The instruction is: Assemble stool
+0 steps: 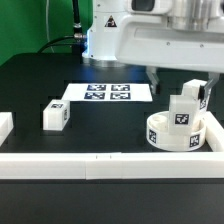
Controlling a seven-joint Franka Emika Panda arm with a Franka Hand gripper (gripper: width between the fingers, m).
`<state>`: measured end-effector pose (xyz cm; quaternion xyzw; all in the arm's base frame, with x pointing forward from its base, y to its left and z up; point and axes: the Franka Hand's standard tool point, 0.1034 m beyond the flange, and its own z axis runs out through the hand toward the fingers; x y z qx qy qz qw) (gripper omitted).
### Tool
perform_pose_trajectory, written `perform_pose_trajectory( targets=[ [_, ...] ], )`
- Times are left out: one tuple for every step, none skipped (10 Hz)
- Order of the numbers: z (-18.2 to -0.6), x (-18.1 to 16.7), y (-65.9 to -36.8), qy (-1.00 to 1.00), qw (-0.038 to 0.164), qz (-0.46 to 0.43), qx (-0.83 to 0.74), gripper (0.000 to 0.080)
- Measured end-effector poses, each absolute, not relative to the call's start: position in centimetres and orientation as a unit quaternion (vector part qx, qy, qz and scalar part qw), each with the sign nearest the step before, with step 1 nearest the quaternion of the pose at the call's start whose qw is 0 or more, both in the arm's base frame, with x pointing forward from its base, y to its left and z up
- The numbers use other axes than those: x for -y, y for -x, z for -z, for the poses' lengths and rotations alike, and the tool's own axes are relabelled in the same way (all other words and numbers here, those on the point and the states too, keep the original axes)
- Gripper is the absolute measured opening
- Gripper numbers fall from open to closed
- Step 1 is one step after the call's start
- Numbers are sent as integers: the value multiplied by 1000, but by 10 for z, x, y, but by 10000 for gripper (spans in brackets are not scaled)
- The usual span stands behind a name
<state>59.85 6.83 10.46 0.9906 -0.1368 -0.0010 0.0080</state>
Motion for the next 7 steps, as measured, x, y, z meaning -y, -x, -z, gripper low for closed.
perform_pose_trajectory(
  targets=[
    [-114,-53,-596,-993,7,-2,120,624],
    [-120,-31,-597,-994,9,-6,106,645],
    [-122,-13,-600,-994,12,-10,106,645],
    [-119,-8,-600,-994,14,-12,109,649],
    [-119,-11,-600,-994,13,-12,107,649],
    [-119,-11,-600,-994,13,-12,107,649],
    [-119,-11,-600,-994,13,-11,107,649]
  ],
)
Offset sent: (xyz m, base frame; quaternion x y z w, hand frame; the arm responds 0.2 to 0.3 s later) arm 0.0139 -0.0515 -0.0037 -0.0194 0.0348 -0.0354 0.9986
